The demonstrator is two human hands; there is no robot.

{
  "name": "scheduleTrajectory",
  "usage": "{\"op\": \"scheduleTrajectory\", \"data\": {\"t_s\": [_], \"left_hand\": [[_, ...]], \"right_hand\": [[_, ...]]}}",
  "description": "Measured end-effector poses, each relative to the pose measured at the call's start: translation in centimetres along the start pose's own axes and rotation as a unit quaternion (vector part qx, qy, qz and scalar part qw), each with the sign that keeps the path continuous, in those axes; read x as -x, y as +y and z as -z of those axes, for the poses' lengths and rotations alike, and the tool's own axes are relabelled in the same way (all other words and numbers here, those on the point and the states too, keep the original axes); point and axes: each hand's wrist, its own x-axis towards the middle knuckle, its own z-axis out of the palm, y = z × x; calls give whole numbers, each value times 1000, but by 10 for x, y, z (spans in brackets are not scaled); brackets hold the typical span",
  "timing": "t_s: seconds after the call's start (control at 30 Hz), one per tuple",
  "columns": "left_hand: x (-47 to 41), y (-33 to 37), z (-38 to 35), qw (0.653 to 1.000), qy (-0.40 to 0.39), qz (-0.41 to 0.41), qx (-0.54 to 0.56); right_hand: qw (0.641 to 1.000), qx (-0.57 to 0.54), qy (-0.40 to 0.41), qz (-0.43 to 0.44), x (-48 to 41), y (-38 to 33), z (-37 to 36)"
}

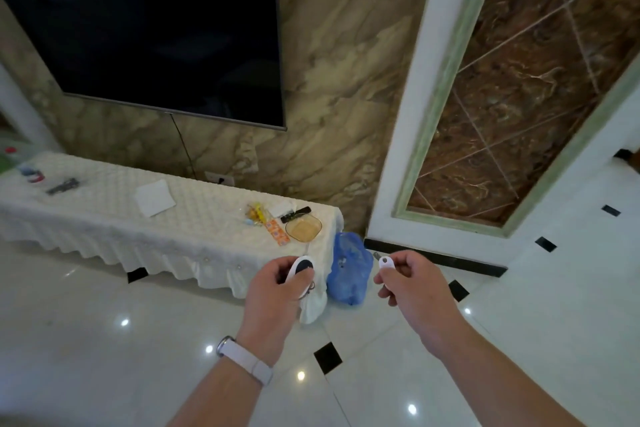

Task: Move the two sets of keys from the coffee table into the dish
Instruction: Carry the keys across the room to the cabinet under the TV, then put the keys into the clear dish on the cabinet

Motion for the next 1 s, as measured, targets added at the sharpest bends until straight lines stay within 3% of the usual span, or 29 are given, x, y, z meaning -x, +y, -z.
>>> {"op": "scheduleTrajectory", "data": {"t_s": [0.47, 1.0], "left_hand": [[-141, 21, -17, 998, 51, -12, -29], [-311, 50, -122, 984, 150, 59, -72]], "right_hand": [[999, 5, -54, 7, -163, -37, -46], [984, 36, -169, -35, -403, -32, -57]]}}
